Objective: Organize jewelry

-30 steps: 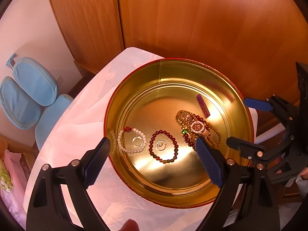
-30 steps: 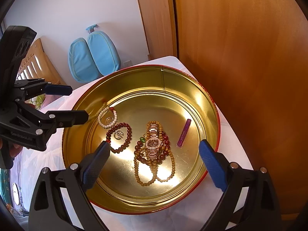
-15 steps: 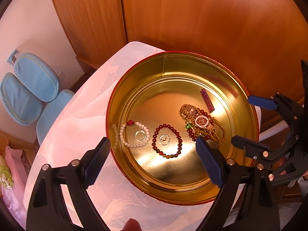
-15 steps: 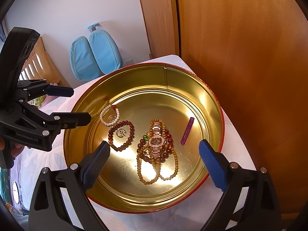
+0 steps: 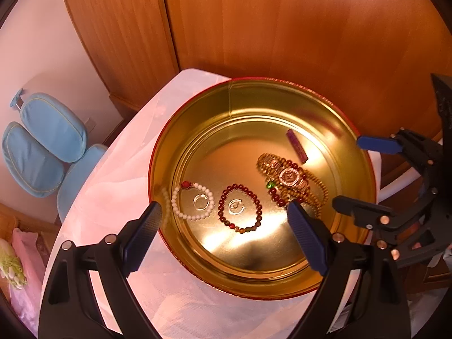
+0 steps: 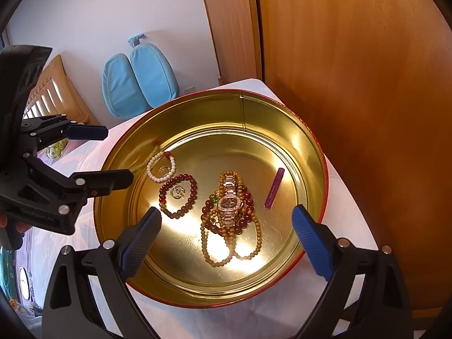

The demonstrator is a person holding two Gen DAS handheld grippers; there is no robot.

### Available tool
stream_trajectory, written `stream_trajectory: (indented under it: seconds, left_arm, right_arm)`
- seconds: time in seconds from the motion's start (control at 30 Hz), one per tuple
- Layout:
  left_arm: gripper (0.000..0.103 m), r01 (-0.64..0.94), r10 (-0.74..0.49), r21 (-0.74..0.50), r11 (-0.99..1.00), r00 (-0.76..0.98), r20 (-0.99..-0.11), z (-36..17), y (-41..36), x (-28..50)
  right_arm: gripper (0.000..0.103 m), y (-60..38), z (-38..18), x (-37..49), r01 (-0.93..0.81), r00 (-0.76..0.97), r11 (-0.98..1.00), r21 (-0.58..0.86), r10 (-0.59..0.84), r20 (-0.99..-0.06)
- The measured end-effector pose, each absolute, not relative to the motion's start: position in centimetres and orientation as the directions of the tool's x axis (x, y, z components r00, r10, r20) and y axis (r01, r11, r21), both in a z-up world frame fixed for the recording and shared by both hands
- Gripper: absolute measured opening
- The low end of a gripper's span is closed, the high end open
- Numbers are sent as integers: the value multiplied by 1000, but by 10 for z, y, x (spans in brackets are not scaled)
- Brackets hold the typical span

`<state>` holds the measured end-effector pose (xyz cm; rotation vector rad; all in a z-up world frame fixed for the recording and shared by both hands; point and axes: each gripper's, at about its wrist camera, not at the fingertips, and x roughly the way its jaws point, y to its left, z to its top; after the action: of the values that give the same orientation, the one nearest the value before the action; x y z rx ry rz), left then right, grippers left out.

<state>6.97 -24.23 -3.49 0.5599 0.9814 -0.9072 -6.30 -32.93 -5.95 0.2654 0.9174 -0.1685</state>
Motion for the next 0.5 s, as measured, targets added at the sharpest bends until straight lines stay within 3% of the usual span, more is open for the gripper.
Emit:
stream_trajectory:
  seconds: [0.5]
  left_arm:
    - [88,859,-371,29,511,251,-894,-37,-242,61]
  right_arm:
    - [94,-330,-61,-67,254,599,954,160,-25,-800]
